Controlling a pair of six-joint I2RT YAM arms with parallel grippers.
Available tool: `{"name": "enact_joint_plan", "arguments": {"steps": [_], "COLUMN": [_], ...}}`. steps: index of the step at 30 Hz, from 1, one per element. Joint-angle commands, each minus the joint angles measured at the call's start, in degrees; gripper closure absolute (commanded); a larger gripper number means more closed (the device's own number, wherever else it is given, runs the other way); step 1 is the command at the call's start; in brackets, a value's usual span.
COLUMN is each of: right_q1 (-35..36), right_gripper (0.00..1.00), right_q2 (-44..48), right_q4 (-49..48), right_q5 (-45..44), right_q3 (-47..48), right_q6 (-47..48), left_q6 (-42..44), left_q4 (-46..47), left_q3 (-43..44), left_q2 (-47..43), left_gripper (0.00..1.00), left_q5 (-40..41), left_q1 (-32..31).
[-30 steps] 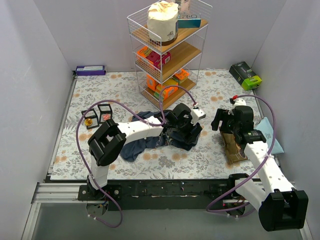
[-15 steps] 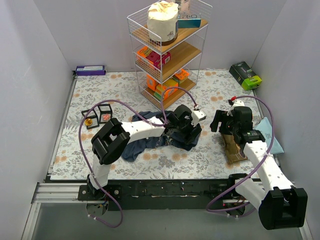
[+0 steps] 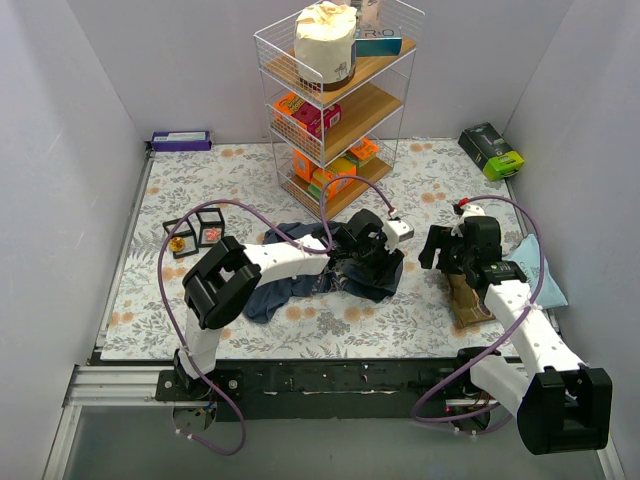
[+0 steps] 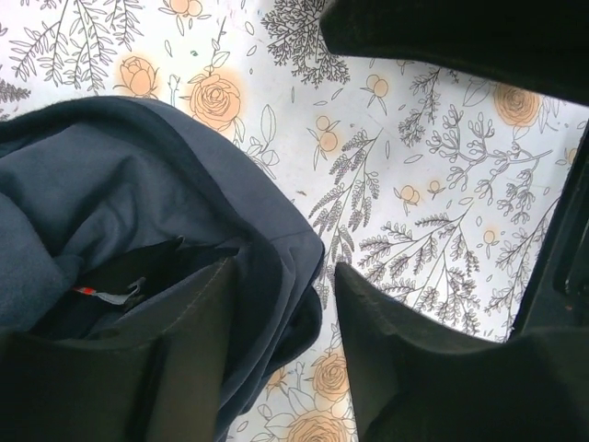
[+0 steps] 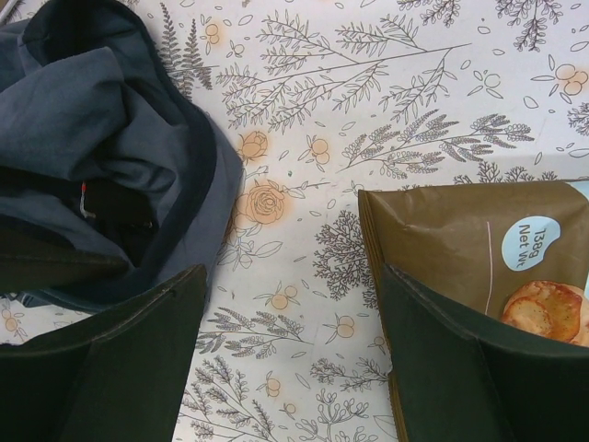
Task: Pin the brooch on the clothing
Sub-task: Flatten out the clothes at the center of the board.
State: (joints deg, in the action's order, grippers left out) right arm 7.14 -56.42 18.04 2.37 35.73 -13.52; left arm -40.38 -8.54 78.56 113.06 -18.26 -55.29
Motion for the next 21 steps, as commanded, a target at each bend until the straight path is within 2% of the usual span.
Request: {"name": "enact_joint_plan", "arguments": {"steps": [1,4,10,13,15,16,21], "right_q1": [-0.19,-0.28,-0.19,-0.19,-0.19,-0.19,-0.19], "right_gripper": [0.17,0.17,0.18,0.18,0.18,0.18,0.18], "right_q2": [0.17,0.26,1.14,1.40,1.32,1.14,1.05], "right_q4": [-1.70,-1.43,-0.29,-0.20,-0.11,-0.11,0.15], "right_q5": [0.62,0.62,0.53,0.53,0.62,0.62,0.70], "right_q3": [-0.13,0.13,1.01,0.93,0.93,1.01,1.19], "right_q6": [0.33,0.33,0.33,0.25,0.25,0.25,0.25], "left_q6": [-0.84,-1.28,-2.25,-2.33,-2.51,-2.60,-2.68], "left_q4": [1.15,0.80,-0.25,-0.17,-0.17,-0.17,0.27], "left_q3": [1.85,2.90,3.79,3.53,3.61,3.61,3.79], "left_q2": [0.85,2.34,4.02,3.93,4.19,4.37,5.24], "left_gripper": [0.61,0.72,0.73,0.70,0.59,0.56,0.56], "left_q5": [-1.17,-0.81,0.51,0.51,0.77,0.86,1.21], "left_q1": [0.09,0.09,0.09,0.09,0.09,0.09,0.09]}}
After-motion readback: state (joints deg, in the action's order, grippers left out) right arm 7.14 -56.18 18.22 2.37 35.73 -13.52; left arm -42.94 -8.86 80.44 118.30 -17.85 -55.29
